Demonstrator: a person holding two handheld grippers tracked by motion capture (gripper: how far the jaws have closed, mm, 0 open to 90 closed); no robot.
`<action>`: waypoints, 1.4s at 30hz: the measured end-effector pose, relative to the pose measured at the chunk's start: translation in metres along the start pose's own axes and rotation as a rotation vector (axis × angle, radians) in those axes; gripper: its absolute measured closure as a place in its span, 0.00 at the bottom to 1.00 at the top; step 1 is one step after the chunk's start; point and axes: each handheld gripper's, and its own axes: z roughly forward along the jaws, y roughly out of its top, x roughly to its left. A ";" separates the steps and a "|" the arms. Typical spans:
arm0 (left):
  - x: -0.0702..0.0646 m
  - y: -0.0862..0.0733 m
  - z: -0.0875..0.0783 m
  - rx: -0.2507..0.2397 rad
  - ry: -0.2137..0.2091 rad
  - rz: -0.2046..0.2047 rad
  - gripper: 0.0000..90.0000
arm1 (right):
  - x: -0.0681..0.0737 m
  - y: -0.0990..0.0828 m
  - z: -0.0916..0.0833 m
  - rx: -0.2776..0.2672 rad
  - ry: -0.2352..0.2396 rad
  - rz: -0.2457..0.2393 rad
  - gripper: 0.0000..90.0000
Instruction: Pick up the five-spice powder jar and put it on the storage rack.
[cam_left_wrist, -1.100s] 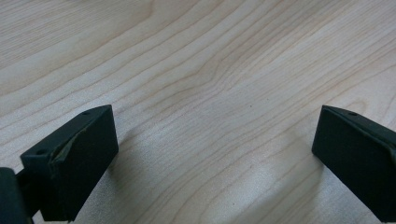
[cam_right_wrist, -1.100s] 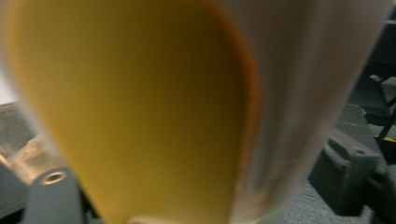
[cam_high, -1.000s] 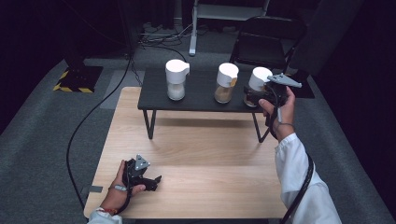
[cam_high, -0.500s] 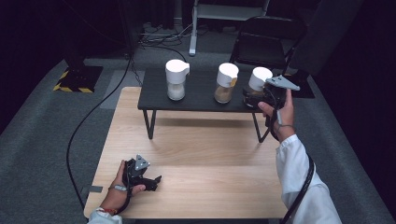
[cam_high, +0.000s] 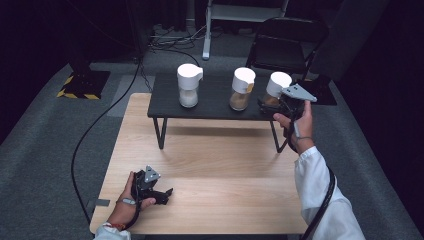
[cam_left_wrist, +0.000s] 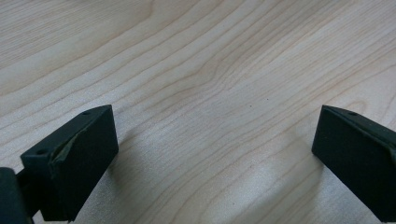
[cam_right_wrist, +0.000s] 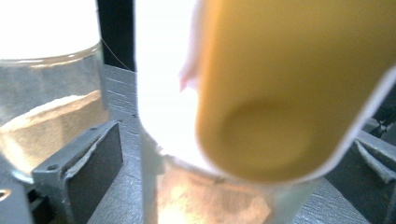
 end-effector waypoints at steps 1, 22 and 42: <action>0.000 0.000 0.000 0.000 0.000 0.000 0.00 | 0.002 -0.001 -0.001 -0.002 -0.007 -0.012 0.02; 0.000 0.000 0.000 0.000 0.000 0.000 0.00 | -0.010 -0.024 -0.022 -0.033 0.030 -0.041 0.01; 0.000 0.000 0.000 0.000 0.000 0.000 0.00 | -0.002 -0.057 -0.052 -0.067 0.058 -0.112 0.01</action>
